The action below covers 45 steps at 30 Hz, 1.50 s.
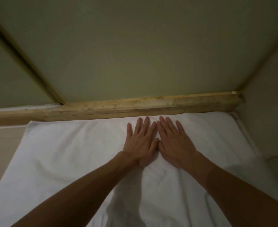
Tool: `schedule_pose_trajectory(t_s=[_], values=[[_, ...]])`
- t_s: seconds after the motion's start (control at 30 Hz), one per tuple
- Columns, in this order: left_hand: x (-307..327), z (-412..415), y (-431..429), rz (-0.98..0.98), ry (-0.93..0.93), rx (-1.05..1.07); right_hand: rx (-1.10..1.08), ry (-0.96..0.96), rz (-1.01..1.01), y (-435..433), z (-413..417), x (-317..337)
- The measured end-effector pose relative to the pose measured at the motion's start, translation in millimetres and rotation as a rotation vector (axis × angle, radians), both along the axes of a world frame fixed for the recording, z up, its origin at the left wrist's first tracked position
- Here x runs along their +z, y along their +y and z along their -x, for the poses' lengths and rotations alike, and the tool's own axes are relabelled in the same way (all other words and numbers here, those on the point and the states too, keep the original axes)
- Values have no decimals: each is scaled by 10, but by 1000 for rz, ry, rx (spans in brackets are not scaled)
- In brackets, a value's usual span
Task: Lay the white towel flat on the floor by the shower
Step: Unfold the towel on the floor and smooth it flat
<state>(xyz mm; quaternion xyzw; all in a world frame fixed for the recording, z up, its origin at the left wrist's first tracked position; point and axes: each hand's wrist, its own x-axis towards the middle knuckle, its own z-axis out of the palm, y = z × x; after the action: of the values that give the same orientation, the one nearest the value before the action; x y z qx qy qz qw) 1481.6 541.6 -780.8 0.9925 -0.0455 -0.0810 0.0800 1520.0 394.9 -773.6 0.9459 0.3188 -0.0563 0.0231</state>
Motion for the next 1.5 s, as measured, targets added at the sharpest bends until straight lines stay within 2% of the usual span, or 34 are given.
schedule_pose_trajectory(t_s=[0.2,0.53,0.7,0.8,1.1,1.5], values=[[-88,-28,-1,-89,6,29,-52,35,-42,-274,-12,-77],[-20,-31,-31,-58,9,8,-125,35,-44,-740,-235,-97],[37,-143,-502,6,-36,-170,-110,21,-48,-782,-233,-96],[-17,-250,-741,-28,-22,-172,-117,27,-35,-880,-254,-88],[-94,-264,-717,-38,-41,-161,-248,54,-33,-1279,-381,-134],[-114,-263,-698,-17,-86,-176,-530,57,-136,-1442,-496,-132]])
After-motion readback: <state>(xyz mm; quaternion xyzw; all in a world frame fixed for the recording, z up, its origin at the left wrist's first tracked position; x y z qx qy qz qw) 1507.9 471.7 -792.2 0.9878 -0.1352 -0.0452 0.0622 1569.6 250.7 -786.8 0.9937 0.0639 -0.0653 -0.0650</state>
